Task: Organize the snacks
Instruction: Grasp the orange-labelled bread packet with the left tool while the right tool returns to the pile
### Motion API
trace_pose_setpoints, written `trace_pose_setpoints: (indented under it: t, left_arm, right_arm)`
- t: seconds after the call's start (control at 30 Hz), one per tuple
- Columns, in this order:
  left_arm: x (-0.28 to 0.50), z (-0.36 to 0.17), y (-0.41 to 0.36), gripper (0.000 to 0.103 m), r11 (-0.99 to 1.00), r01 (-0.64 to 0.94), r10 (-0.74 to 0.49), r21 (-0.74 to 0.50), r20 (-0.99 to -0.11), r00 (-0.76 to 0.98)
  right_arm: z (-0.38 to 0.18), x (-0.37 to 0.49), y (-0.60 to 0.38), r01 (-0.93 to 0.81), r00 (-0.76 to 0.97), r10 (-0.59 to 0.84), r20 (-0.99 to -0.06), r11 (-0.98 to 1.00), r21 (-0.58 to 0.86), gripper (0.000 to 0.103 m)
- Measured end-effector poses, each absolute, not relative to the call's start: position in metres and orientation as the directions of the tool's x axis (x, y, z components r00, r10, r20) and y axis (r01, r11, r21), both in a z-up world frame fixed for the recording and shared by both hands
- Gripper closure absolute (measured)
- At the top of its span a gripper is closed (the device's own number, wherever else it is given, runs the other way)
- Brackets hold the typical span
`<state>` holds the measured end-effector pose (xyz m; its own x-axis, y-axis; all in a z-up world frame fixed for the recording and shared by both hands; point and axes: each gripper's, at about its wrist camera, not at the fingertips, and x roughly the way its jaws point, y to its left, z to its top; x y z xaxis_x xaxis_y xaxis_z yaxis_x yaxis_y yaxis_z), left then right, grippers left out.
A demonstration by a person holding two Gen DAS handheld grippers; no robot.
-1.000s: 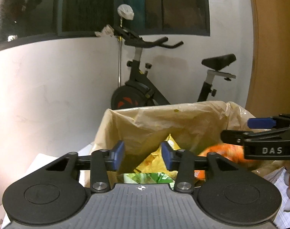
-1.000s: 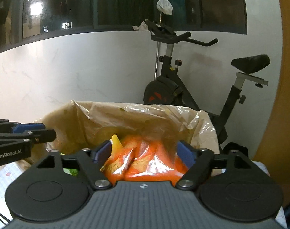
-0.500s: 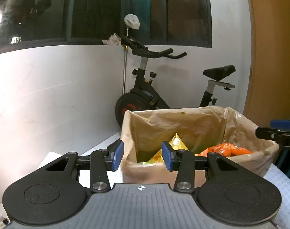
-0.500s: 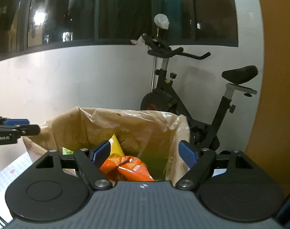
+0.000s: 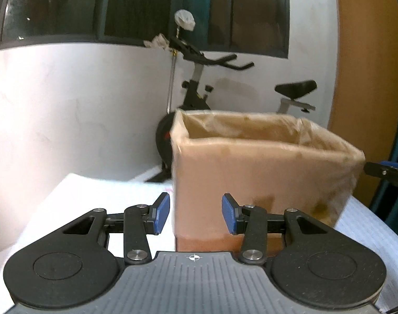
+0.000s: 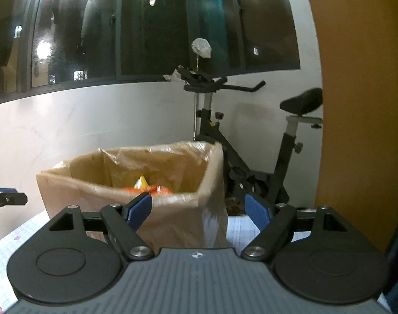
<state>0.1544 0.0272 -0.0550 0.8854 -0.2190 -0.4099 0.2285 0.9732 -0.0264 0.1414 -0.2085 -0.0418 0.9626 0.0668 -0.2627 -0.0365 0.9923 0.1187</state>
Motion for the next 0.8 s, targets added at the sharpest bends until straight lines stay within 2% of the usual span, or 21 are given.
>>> trace_pose_setpoints:
  t: [0.47,0.53,0.8]
  left_arm:
    - [0.168,-0.127,-0.014,0.057,0.951,0.278,-0.302,-0.135,-0.586,0.752]
    - [0.175,-0.133,-0.020,0.052,0.948,0.279,-0.313,-0.152,-0.599,0.737]
    - [0.195,-0.156,-0.051,0.051,0.952,0.290,-0.280,-0.098,-0.660,0.697]
  right_arm:
    - [-0.132,0.121,-0.195,-0.017,0.894,0.085,-0.439,0.988,0.156,0.022]
    - [-0.141,0.119,-0.195,-0.005,0.887,0.080,-0.454,0.986,0.165,0.022]
    - [-0.160,0.107,-0.192,0.034,0.858,0.076,-0.507,0.978,0.204,0.022]
